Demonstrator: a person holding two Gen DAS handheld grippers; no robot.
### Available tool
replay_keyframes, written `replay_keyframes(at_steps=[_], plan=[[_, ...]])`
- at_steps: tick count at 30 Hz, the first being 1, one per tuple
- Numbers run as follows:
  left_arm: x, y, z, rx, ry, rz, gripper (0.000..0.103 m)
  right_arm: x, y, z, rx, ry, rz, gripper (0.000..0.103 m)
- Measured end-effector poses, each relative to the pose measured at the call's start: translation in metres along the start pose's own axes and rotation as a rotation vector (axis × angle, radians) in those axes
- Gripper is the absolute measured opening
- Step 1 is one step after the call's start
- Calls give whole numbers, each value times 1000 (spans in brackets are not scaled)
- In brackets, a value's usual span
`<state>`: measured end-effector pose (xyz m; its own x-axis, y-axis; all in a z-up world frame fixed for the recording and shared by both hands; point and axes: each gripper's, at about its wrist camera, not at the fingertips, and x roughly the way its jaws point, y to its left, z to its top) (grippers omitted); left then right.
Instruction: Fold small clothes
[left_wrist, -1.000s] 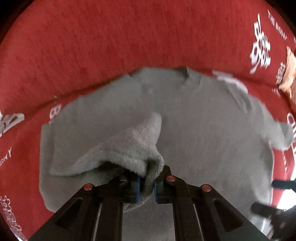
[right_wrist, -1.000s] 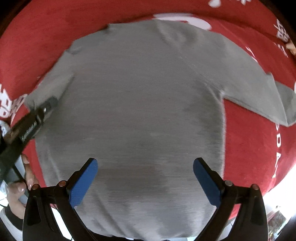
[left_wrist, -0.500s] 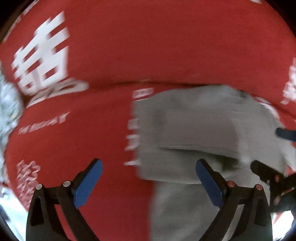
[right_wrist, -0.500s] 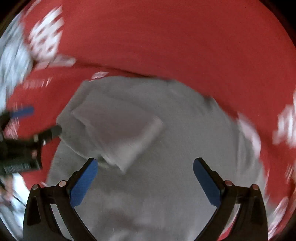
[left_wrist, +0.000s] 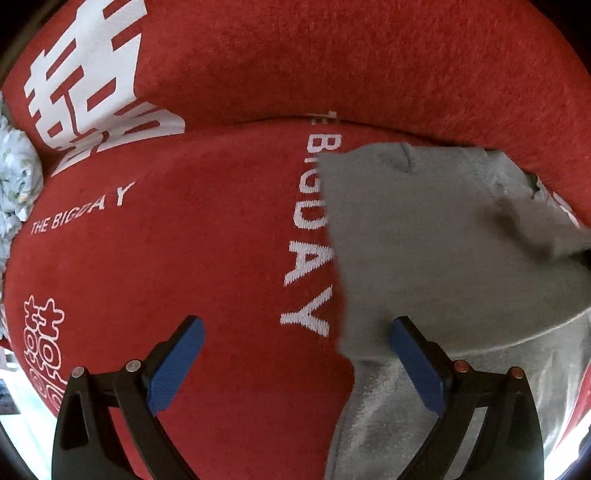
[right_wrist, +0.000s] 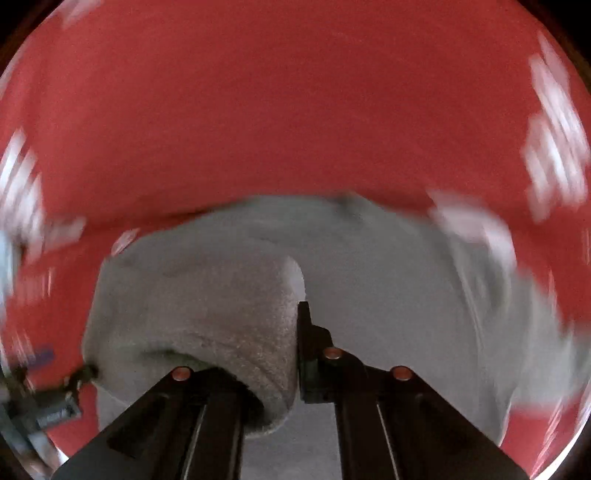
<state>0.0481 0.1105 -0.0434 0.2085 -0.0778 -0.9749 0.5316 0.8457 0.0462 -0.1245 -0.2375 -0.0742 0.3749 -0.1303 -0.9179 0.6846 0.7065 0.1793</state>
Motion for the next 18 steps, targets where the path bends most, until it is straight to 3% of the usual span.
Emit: replay_keyframes(at_steps=[3, 5, 7, 9, 13, 18], plan=[[-1, 0, 6, 9, 9, -6, 101, 17, -68, -23, 333, 128, 119, 14], [-1, -2, 11, 16, 13, -4, 101, 21, -94, -37, 464, 155, 217, 24], [1, -4, 14, 20, 21, 1, 101, 16, -103, -42, 519, 146, 283, 41], [6, -8, 18, 21, 37, 9, 101, 8, -100, -39, 500, 140, 263, 53], [14, -20, 24, 51, 60, 34, 101, -1, -96, -21, 451, 118, 194, 54], [18, -26, 25, 78, 68, 45, 101, -8, -148, -19, 656, 76, 91, 54]])
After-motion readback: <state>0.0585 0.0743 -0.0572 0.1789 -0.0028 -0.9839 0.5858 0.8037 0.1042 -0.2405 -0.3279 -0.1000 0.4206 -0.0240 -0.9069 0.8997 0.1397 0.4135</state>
